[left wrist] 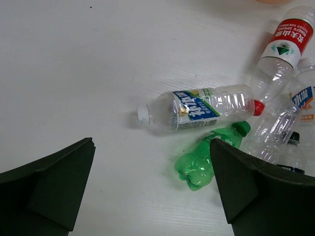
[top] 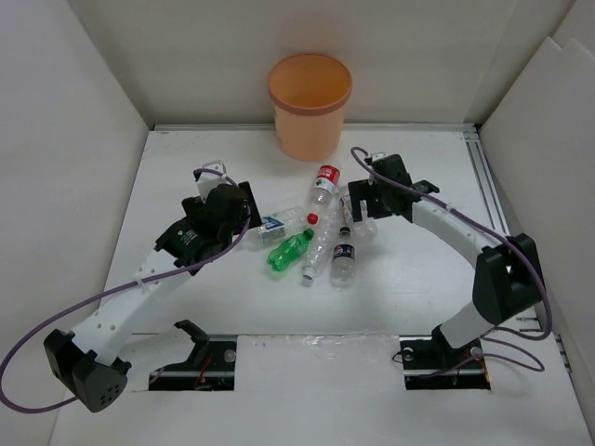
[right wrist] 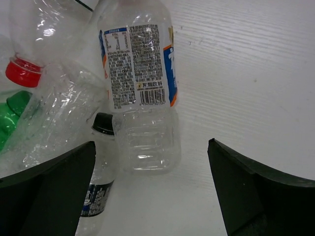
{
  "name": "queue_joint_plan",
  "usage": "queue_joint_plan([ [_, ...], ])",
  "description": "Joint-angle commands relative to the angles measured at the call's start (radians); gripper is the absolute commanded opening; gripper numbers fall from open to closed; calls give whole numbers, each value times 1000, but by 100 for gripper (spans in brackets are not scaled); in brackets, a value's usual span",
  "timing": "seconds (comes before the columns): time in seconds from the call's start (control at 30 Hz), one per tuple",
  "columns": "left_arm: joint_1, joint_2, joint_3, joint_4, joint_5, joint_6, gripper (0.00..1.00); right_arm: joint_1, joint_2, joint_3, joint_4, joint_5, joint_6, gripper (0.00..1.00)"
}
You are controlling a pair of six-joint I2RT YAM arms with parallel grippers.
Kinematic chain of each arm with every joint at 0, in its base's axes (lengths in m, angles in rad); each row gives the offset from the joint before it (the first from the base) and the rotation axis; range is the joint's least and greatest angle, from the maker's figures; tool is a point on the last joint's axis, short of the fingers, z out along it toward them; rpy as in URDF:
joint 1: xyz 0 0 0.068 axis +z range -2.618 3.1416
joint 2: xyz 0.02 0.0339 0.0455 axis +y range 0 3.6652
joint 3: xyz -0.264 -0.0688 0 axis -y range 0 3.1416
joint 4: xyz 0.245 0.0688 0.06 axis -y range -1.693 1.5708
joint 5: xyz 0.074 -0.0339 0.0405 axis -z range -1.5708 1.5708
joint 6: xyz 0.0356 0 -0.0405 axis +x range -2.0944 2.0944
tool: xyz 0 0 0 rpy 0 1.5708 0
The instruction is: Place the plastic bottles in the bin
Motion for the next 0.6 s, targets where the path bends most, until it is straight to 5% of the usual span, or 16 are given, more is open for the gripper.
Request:
queue_joint_plan([
  [0.0,3,-16,-10,39,25,30,100,-6,51,-18,123,-71,-10,99],
  [0.4,3,-79,-20,61,44,30,100,-6,240,-83,157,25,78,93],
  [0.57,3,-102,-20,85,74,20,100,-26,215,-109,169,26,101,52],
])
